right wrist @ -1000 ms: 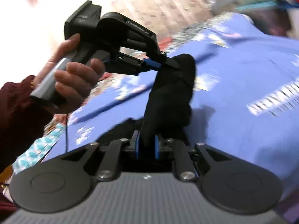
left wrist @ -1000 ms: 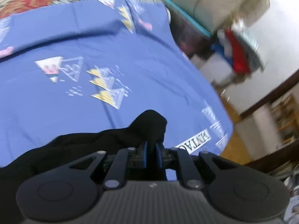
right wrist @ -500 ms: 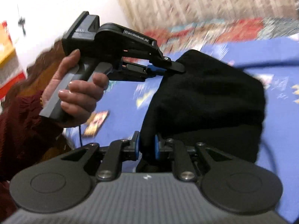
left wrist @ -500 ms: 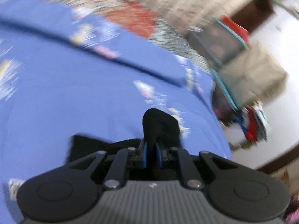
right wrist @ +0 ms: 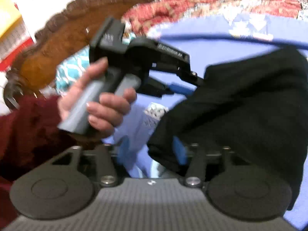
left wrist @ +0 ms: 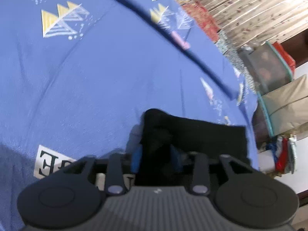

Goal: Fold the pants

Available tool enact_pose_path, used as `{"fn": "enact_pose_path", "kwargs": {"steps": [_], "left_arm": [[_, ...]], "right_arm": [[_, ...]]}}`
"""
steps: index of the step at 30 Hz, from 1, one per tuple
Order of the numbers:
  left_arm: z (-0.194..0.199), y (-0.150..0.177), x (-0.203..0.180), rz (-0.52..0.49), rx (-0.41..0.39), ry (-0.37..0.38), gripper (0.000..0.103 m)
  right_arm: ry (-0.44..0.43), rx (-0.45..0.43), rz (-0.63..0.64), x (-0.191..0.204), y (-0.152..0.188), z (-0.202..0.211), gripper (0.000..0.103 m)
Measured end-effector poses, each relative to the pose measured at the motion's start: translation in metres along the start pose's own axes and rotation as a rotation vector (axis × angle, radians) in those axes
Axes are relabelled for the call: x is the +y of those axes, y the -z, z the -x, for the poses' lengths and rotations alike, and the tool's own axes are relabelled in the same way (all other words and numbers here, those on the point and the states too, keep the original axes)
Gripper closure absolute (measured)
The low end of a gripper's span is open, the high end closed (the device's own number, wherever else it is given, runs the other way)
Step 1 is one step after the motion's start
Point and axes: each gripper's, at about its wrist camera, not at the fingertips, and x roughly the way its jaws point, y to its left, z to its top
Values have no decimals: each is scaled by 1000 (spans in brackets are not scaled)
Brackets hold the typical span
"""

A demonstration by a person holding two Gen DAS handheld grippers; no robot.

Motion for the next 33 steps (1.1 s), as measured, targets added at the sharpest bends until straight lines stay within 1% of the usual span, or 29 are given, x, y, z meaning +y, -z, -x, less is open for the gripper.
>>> {"fn": "enact_pose_path", "kwargs": {"steps": [1,3,5,6,7,8,9,10,11,12,14,15,16,17,18,19,20,21,22,24,26,27,28,30,31,33], "left_arm": [[7,1,-1,0,-17,9,48],[22,4,-4,-17,-46,38,47],[30,7,-10,-36,-53,66,43],[32,9,-14,-54,-51,75,36],[33,13,-18,-76,-47,75,29],[32,16,-23,-96,-41,68,28],[30,20,-29,-116,-31,65,28],[28,24,-34,-135,-16,70,28],[27,29,-37,-152,-3,72,28],[26,34,-42,-173,8,64,28],[21,43,-50,-221,17,41,37],[18,48,-53,-244,25,30,51],[14,52,-56,-262,39,18,69],[10,55,-58,-277,45,-4,79],[7,58,-60,-300,39,-43,90],[6,58,-60,-316,27,-76,91],[5,57,-58,-320,12,-102,91],[5,56,-55,-309,4,-121,91],[5,54,-49,-287,7,-122,91],[10,51,-39,-255,13,-94,91],[12,53,-38,-279,3,-92,91],[12,55,-37,-290,1,-97,90],[9,57,-36,-295,7,-109,89],[-1,60,-32,-284,34,-137,85],[-4,62,-29,-282,41,-145,83],[-8,64,-27,-285,42,-148,81]], "right_arm": [[7,-30,11,1,-2,10,46],[23,-102,16,-2,-5,33,46],[56,-178,-20,-13,-7,55,47],[86,-204,-42,-21,-8,61,47],[127,-223,-63,-31,-8,68,52],[177,-230,-77,-41,-11,72,55],[229,-222,-89,-51,-16,71,65],[281,-210,-109,-62,-22,69,73],[320,-207,-143,-77,-28,67,76],[326,-208,-179,-90,-32,65,79],[329,-182,-239,-109,-38,51,80],[336,-158,-255,-115,-38,40,81],[327,-136,-263,-118,-37,30,81],[302,-107,-268,-119,-35,16,81],[273,-71,-267,-116,-32,4,81],[233,-25,-270,-109,-30,-10,80],[221,-9,-260,-101,-27,-22,80],[218,0,-217,-89,-25,-29,79],[206,12,-175,-76,-25,-30,78],[173,31,-128,-58,-26,-29,78],[111,38,-98,-48,-27,-27,78],[100,50,-86,-45,-23,-24,78],[101,63,-82,-42,-18,-25,78],[99,74,-112,-41,-5,-30,78],[89,74,-129,-39,2,-31,78],[97,64,-135,-33,10,-23,78]]}}
